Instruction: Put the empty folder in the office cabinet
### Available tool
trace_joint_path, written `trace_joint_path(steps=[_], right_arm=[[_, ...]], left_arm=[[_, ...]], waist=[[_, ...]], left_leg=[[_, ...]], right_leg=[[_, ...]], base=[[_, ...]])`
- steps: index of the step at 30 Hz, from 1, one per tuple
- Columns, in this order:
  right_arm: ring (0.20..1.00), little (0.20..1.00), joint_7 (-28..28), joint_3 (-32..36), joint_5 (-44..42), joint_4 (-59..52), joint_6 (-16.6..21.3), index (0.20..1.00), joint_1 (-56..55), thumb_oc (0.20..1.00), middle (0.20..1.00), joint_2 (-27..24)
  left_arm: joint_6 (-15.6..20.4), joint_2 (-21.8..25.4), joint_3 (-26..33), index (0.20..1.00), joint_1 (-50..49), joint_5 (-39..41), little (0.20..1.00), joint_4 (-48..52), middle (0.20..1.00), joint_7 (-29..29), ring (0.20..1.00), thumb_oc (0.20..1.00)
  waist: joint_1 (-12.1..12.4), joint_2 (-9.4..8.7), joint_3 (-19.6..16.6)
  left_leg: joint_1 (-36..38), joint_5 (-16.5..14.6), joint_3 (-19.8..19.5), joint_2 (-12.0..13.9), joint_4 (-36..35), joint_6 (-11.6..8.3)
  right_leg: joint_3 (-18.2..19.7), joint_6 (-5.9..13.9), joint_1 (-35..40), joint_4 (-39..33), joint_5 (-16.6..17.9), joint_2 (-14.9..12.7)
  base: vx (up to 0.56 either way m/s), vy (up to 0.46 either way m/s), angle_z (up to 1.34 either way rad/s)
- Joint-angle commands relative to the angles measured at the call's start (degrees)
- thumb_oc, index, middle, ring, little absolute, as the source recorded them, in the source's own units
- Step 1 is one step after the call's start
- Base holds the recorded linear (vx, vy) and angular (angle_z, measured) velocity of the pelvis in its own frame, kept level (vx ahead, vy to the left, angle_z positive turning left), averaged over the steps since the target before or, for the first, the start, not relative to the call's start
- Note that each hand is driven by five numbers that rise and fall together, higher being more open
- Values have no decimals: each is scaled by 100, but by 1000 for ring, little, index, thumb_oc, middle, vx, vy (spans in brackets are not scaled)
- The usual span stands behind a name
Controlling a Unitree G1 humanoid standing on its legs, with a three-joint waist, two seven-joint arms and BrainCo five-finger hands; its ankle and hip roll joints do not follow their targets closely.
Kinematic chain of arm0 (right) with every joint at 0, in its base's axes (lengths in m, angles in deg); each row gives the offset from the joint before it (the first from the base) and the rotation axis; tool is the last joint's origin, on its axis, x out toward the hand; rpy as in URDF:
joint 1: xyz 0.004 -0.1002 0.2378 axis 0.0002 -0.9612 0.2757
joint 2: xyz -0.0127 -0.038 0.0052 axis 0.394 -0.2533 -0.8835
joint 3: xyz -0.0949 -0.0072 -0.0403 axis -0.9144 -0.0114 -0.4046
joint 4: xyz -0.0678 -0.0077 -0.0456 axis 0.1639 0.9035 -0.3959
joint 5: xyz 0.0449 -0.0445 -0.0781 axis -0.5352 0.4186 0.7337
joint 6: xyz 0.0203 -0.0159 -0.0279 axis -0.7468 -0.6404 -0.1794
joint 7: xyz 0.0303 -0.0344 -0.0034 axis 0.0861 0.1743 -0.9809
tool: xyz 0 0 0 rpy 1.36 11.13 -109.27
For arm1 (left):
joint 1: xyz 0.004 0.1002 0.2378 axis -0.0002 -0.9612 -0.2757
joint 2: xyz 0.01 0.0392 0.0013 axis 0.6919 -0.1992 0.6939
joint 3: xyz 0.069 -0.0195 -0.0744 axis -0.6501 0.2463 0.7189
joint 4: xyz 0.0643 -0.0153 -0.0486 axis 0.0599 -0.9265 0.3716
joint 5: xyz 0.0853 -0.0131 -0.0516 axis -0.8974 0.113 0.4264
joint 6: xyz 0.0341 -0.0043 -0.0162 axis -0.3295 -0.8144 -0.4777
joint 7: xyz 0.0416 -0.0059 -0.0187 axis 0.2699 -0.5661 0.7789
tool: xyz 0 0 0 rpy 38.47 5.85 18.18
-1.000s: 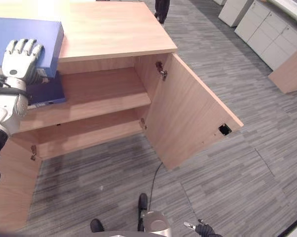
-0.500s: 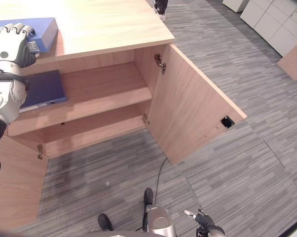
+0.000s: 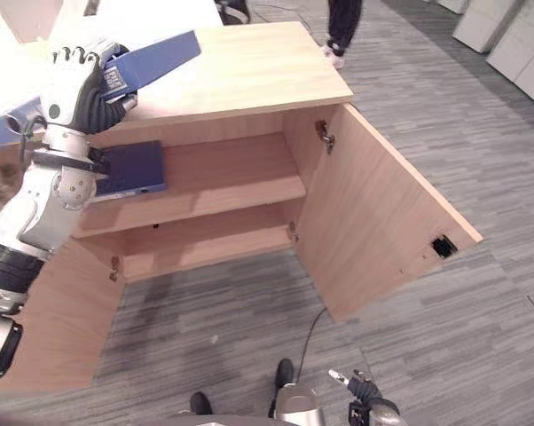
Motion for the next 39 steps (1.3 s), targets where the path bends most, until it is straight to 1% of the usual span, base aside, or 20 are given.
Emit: trace_joint_path(steps=[1, 2, 3, 5, 7, 9, 10, 11, 13, 14, 15, 16, 18, 20, 21, 24, 29, 34, 37, 39], right_arm=[[1000, 1000, -54, 147, -110, 148, 53, 1000, 47, 1000, 1000, 24], [1000, 1000, -55, 138, -111, 145, 52, 1000, 48, 1000, 1000, 10], [1000, 1000, -101, 96, -126, -8, 63, 1000, 63, 1000, 1000, 33], [1000, 1000, -179, -4, -158, -394, 82, 1000, 76, 1000, 1000, 24], [1000, 1000, -246, -214, -181, -1147, 137, 1000, 141, 1000, 1000, 0], [1000, 1000, -338, -451, -196, -2169, 203, 1000, 301, 1000, 1000, -100], [1000, 1000, -355, -489, -229, -2457, 200, 1000, 309, 1000, 1000, -135], [1000, 1000, -352, -490, -230, -2473, 191, 1000, 299, 1000, 1000, -143], [1000, 1000, -455, -567, -271, -3725, 252, 1000, 360, 1000, 1000, -321], [1000, 1000, -452, -565, -270, -3744, 241, 1000, 348, 1000, 1000, -329], [1000, 1000, -499, -513, -261, -4385, 264, 1000, 427, 1000, 1000, -455], [1000, 1000, -496, -510, -260, -4405, 251, 1000, 416, 1000, 1000, -463], [1000, 1000, -534, -421, -343, -5213, 288, 1000, 504, 1000, 1000, -579], [1000, 1000, -543, -399, -398, -5431, 289, 1000, 544, 1000, 1000, -614], [1000, 1000, -582, -367, -460, -5787, 296, 1000, 634, 1000, 1000, -662], [1000, 1000, -577, -315, -478, -6178, 302, 1000, 846, 1000, 1000, -722], [1000, 1000, -696, -430, -826, -6515, 257, 1000, 1205, 1000, 1000, -721], [1000, 1000, -873, -546, -1124, -6656, 203, 1000, 1439, 1000, 1000, -696], [1000, 1000, -929, -591, -1146, -6698, 185, 1000, 1540, 1000, 1000, -698], [1000, 1000, -960, -622, -1173, -6700, 182, 1000, 1620, 1000, 1000, -718]], left_arm=[[565, -155, 835, 200, 190, 904, 200, 560, 200, 23, 200, 200], [560, -155, 874, 200, 154, 908, 200, 592, 200, 5, 200, 200], [753, -309, 1108, 200, -41, 1356, 200, 881, 200, -126, 200, 200], [927, -486, 1353, 200, -304, 1920, 200, 1199, 200, -346, 200, 200], [1189, -758, 1581, 200, -594, 2825, 200, 1541, 200, -548, 200, 200], [1429, -1061, 1714, 200, -1012, 3904, 200, 1951, 200, -930, 200, 200], [1440, -1133, 1743, 200, -1151, 4166, 200, 2037, 200, -1045, 200, 200], [1436, -1137, 1756, 200, -1163, 4175, 200, 2049, 200, -1054, 200, 200], [1462, -1396, 1762, 200, -1645, 5056, 200, 2389, 200, -1524, 200, 200], [1459, -1401, 1770, 200, -1653, 5063, 200, 2397, 200, -1532, 200, 200], [1396, -1511, 1753, 200, -1964, 5398, 200, 2537, 200, -1749, 200, 200], [1390, -1517, 1760, 200, -1973, 5402, 200, 2548, 200, -1754, 200, 200], [1288, -1710, 1742, 200, -2399, 5771, 200, 2629, 200, -1958, 200, 200], [1261, -1796, 1727, 200, -2533, 5844, 200, 2626, 200, -1992, 200, 200], [1171, -1962, 1661, 200, -2787, 6060, 200, 2622, 200, -2095, 200, 200], [1055, -2125, 1534, 200, -3065, 6224, 200, 2676, 200, -2243, 200, 200], [893, -2311, 1322, 200, -3432, 6562, 200, 2710, 200, -2485, 200, 200], [794, -2387, 1212, 200, -3581, 6844, 200, 2719, 200, -2682, 200, 200], [759, -2384, 1191, 200, -3628, 6913, 200, 2761, 200, -2762, 200, 200], [738, -2405, 1072, 200, -3661, 7017, 200, 2800, 200, -2866, 200, 200]], waist=[[171, 148, -275], [146, 156, -291], [251, 169, -330], [341, 190, -354], [475, 222, -380], [644, 250, -403], [677, 264, -414], [669, 267, -422], [782, 290, -445], [775, 292, -453], [825, 300, -451], [819, 304, -462], [878, 305, -478], [890, 303, -501], [914, 296, -510], [939, 270, -537], [964, 232, -533], [978, 220, -515], [993, 219, -496], [992, 210, -482]], left_leg=[[11, -439, -241, -96, 18, -224], [-28, -397, -252, -101, 18, -216], [-29, -406, -334, -100, 18, -246], [-66, -344, -433, -116, 18, -250], [-84, -324, -553, -132, 18, -260], [-57, -343, -681, -160, 19, -248], [-51, -345, -714, -173, 19, -241], [-74, -314, -718, -181, 18, -231], [-13, -355, -810, -212, 19, -213], [-35, -325, -814, -221, 18, -203], [-8, -354, -854, -222, 27, -202], [-29, -322, -858, -230, 19, -192], [4, -361, -890, -227, 29, -188], [-18, -331, -910, -234, 19, -172], [-14, -331, -939, -234, 18, -164], [-46, -321, -976, -231, 18, -159], [-31, -323, -962, -192, 18, -150], [-28, -311, -883, -147, 18, -154], [-51, -276, -865, -127, 18, -162], [-104, -255, -872, -125, 18, -167]], right_leg=[[-379, 687, 368, 695, -1138, -377], [-397, 678, 349, 669, -1093, -378], [-483, 677, 452, 585, -1115, -369], [-566, 654, 525, 535, -1075, -383], [-664, 633, 614, 514, -1080, -414], [-757, 602, 708, 549, -1141, -432], [-779, 595, 730, 562, -1155, -439], [-788, 592, 714, 556, -1127, -446], [-866, 571, 806, 610, -1188, -482], [-874, 569, 792, 601, -1158, -487], [-883, 560, 846, 597, -1185, -496], [-891, 558, 830, 587, -1155, -501], [-892, 546, 906, 525, -1162, -497], [-902, 546, 893, 486, -1119, -503], [-880, 538, 900, 462, -1104, -500], [-862, 526, 892, 440, -1089, -494], [-808, 503, 889, 418, -1055, -471], [-759, 521, 853, 392, -998, -458], [-751, 533, 813, 398, -973, -462], [-757, 535, 788, 433, -966, -468]], base=[[-32, -68, 68], [-11, -79, 78], [-26, -62, 63], [-24, -68, 40], [-42, -47, 39], [-35, -23, 28], [-25, -5, 30], [-34, 18, 34], [-24, 7, 21], [-11, 2, 10], [-29, 15, 14], [-13, 17, 20], [-17, 14, 13], [-17, 4, 1], [0, 0, 0], [-6, 0, 1], [-38, -5, 3], [-39, -8, -4], [-50, -6, -7], [-40, -1, -2]])
